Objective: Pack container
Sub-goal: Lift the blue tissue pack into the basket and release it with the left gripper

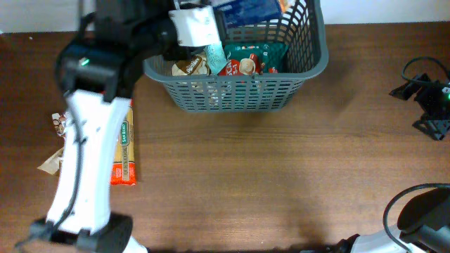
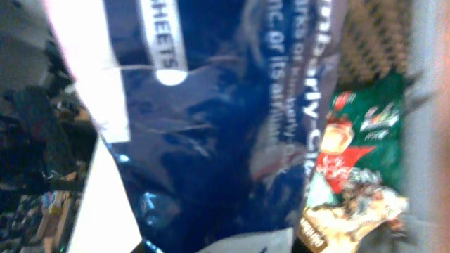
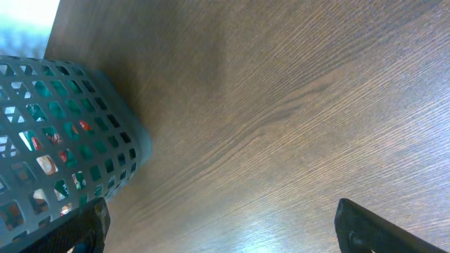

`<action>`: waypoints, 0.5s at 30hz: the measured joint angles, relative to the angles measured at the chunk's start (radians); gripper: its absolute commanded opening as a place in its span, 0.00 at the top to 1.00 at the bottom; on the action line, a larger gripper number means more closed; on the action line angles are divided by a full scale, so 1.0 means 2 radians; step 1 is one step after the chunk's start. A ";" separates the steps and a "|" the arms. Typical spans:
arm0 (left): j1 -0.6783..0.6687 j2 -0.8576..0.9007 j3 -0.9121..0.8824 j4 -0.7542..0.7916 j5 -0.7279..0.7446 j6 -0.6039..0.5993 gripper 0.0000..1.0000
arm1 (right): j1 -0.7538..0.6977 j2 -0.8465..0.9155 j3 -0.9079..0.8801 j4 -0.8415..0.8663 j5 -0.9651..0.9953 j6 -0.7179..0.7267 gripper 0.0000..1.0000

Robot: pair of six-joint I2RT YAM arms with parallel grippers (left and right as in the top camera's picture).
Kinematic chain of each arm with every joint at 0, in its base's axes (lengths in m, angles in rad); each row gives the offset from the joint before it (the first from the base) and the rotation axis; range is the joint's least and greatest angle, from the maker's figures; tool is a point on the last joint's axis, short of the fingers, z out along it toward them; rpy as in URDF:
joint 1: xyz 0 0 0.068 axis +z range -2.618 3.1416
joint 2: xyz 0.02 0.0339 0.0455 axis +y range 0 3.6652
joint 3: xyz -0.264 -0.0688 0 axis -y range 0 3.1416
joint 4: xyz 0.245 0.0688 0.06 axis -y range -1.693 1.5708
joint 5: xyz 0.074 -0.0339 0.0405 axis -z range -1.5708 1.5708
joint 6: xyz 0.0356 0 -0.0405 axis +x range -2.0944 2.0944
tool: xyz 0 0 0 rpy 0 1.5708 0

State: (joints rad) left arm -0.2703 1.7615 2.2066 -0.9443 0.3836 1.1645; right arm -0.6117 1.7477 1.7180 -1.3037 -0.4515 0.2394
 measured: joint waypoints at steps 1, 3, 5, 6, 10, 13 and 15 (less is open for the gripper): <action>-0.004 0.017 0.000 0.010 -0.018 0.009 0.98 | 0.000 0.000 0.000 0.000 0.000 0.000 0.01; -0.008 0.049 0.000 0.031 -0.050 0.018 0.98 | 0.000 0.000 0.000 0.000 0.000 0.000 0.01; -0.010 0.079 0.000 0.049 -0.080 0.024 0.98 | 0.000 0.000 0.000 0.000 0.000 0.000 0.01; -0.011 0.096 -0.001 0.058 -0.098 0.027 0.98 | 0.000 0.000 0.000 0.000 0.000 0.000 0.01; -0.016 0.146 -0.002 0.088 -0.151 0.033 0.98 | 0.000 0.000 0.000 0.000 0.000 0.000 0.01; -0.021 0.173 -0.003 0.109 -0.182 0.035 0.98 | 0.000 0.000 0.000 0.000 0.000 0.000 0.01; -0.025 0.188 -0.003 0.119 -0.201 0.035 0.98 | 0.000 0.000 0.000 0.000 0.000 0.000 0.01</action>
State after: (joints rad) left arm -0.3206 2.1372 2.2009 -0.7059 -0.0193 1.2354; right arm -0.6117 1.7477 1.7180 -1.3045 -0.4515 0.2401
